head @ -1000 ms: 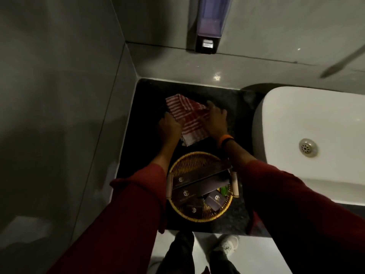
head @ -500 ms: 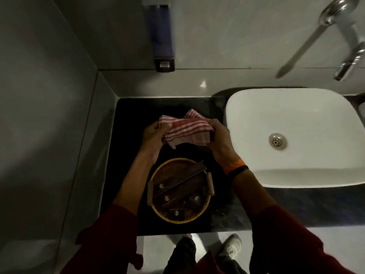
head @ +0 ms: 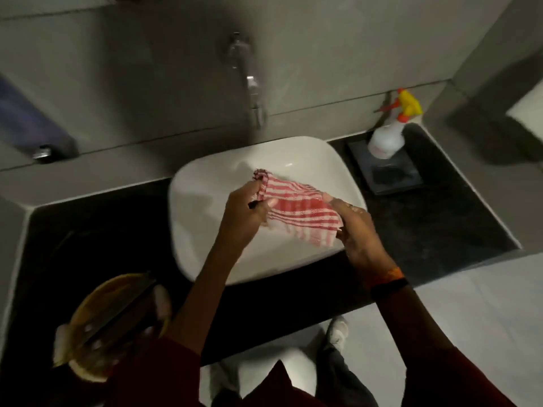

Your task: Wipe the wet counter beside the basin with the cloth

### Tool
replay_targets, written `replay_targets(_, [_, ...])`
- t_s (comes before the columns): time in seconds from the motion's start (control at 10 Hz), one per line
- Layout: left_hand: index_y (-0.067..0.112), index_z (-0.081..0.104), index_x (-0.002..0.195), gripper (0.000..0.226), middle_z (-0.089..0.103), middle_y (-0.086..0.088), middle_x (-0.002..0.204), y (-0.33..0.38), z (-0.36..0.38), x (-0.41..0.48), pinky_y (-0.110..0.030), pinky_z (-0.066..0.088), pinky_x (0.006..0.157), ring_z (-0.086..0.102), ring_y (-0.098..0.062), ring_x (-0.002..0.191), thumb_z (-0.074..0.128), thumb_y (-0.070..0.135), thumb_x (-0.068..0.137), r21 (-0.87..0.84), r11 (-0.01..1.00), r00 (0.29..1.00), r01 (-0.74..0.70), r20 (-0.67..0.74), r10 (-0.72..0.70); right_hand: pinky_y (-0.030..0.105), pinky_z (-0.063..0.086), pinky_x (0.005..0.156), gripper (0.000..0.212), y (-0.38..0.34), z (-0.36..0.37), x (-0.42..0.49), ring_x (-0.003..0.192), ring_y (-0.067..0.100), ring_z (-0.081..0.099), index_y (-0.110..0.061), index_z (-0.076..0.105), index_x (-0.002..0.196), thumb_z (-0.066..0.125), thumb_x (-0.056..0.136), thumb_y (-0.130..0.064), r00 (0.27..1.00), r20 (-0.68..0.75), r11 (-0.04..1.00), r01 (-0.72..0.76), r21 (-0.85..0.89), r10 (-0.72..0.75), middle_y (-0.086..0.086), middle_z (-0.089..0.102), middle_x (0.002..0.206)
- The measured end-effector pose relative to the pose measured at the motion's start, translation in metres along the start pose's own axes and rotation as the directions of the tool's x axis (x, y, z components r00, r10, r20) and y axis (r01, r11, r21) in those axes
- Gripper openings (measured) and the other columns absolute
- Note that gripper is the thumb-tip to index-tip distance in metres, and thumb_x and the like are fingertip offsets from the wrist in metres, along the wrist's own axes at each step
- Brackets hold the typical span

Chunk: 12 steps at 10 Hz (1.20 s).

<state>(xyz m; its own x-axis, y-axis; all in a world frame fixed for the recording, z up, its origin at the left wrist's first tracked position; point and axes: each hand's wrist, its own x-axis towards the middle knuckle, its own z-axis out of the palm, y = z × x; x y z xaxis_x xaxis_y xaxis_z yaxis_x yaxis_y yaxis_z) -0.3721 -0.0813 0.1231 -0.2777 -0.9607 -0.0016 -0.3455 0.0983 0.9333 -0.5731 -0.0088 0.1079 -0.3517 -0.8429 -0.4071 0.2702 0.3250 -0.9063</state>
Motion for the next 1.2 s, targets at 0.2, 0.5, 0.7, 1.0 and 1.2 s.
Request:
replay_targets(0.2, [0.003,0.067,0.111,0.023,0.064,-0.013,0.118,0.048,0.192,0.045,-0.045,0.058,0.094,0.066,-0.032,0.108,0.068,0.000,0.089,-0.143,0.985,0.971,0.099,-0.202,-0.127,0.032,0.063,0.081,0.028,-0.040,-0.163,0.060,0.103,0.026,0.076,-0.006,0.073,0.118,0.073,0.092,-0.015,0.973,-0.196,0.985,0.145,0.096,-0.124,0.015,0.078,0.110])
replay_targets(0.5, [0.021,0.062,0.106,0.012,0.070,0.009,0.096,0.052,0.340,0.124,-0.024,0.058,0.080,0.070,-0.002,0.090,0.066,0.026,0.096,-0.322,0.929,0.973,0.182,-0.078,-0.217,0.026,0.055,0.074,0.034,-0.076,-0.277,0.190,0.071,0.006,0.061,-0.019,0.059,0.067,0.065,0.096,-0.001,0.941,-0.180,0.958,0.272,-0.092,-0.285,0.002,0.063,0.072])
replay_targets(0.7, [0.000,0.039,0.139,0.047,0.058,-0.006,0.117,0.013,0.386,0.168,-0.029,0.050,0.088,0.060,-0.015,0.103,0.058,-0.001,0.096,-0.224,0.944,0.954,0.244,-0.120,-0.276,0.040,0.056,0.090,0.025,-0.044,-0.299,0.275,0.101,0.023,0.066,-0.004,0.067,0.112,0.075,0.088,-0.007,0.991,-0.087,0.882,0.049,-0.469,-0.101,0.013,0.070,0.109])
replay_targets(1.0, [0.008,0.027,0.155,0.053,0.022,-0.016,0.166,-0.057,0.402,0.175,-0.053,0.004,0.127,0.013,-0.037,0.155,0.039,0.015,0.103,0.745,0.637,0.962,-0.196,0.271,-0.020,0.054,0.034,0.116,0.060,0.005,-0.290,0.290,0.149,0.039,0.028,-0.012,0.032,0.156,0.051,0.100,-0.016,0.954,0.236,-0.023,0.236,-0.971,-0.184,0.018,0.027,0.164])
replay_targets(1.2, [0.008,0.021,0.157,0.059,0.017,-0.015,0.167,-0.022,0.384,0.185,-0.048,0.000,0.127,0.007,-0.033,0.157,0.038,0.022,0.102,0.770,0.588,0.967,-0.247,0.235,0.099,0.052,0.030,0.122,0.052,-0.026,-0.265,0.278,0.148,0.039,0.034,-0.006,0.042,0.151,0.053,0.101,-0.017,0.910,0.264,0.218,0.341,-0.914,-0.319,0.020,0.036,0.160])
